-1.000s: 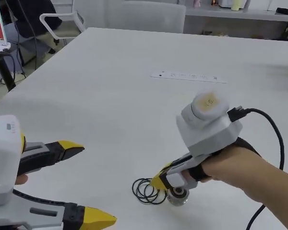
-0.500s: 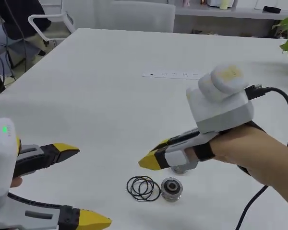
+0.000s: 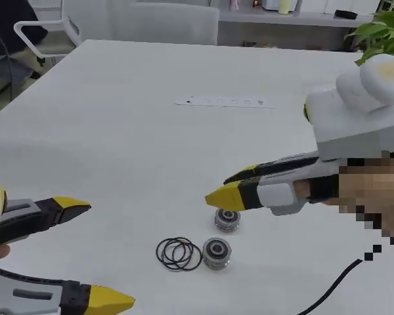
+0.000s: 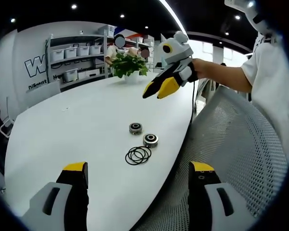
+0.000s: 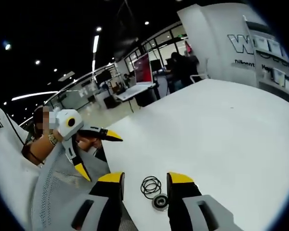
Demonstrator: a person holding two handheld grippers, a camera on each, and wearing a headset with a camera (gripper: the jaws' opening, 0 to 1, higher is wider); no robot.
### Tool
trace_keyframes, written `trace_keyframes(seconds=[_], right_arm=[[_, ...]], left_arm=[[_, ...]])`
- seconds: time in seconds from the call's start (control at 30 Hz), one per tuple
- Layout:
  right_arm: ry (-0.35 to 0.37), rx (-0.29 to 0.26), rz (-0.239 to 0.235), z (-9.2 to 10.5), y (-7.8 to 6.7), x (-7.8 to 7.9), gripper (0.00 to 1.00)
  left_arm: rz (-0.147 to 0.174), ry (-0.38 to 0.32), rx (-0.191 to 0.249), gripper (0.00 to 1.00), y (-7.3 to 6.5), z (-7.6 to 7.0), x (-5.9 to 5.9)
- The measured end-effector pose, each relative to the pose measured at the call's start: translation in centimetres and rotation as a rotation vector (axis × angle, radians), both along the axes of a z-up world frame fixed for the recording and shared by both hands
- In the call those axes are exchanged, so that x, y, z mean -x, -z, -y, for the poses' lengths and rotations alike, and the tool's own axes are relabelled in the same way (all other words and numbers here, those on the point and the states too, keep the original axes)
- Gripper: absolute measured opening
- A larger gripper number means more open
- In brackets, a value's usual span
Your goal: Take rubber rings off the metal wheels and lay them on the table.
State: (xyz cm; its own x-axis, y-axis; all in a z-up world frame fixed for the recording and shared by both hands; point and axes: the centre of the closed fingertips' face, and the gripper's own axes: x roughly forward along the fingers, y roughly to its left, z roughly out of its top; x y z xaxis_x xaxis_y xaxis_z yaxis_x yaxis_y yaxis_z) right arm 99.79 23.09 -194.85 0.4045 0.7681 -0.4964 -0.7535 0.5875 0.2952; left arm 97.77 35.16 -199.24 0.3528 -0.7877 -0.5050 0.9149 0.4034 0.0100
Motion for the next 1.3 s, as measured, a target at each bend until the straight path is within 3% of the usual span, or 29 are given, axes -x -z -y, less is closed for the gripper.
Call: trace_keyframes(seconds=[0.37,0.6,1.0,1.3], right_arm=[[0.076,-0.067,0.091,4.0,-1.9,1.4,0.42],[0.135,-0.106,0.117,6.2,-2.0,2.2,0.47],[0.249,-0.138,0.086,9.8,0.4,4.1,0.58],[0.294,-0.106,0.047,10.6,2.6,5.0,0.64]], left_arm=[[-0.002,0.003,0.000,0.84,0.0,0.1,0.2],[-0.004,0.008,-0.005,0.84,0.0,0.1,0.4],[-0.010,0.007,0.003,0.85,0.0,0.1,0.4],[-0.039,0.010,0.013,0.88,0.1,0.2,0.6]])
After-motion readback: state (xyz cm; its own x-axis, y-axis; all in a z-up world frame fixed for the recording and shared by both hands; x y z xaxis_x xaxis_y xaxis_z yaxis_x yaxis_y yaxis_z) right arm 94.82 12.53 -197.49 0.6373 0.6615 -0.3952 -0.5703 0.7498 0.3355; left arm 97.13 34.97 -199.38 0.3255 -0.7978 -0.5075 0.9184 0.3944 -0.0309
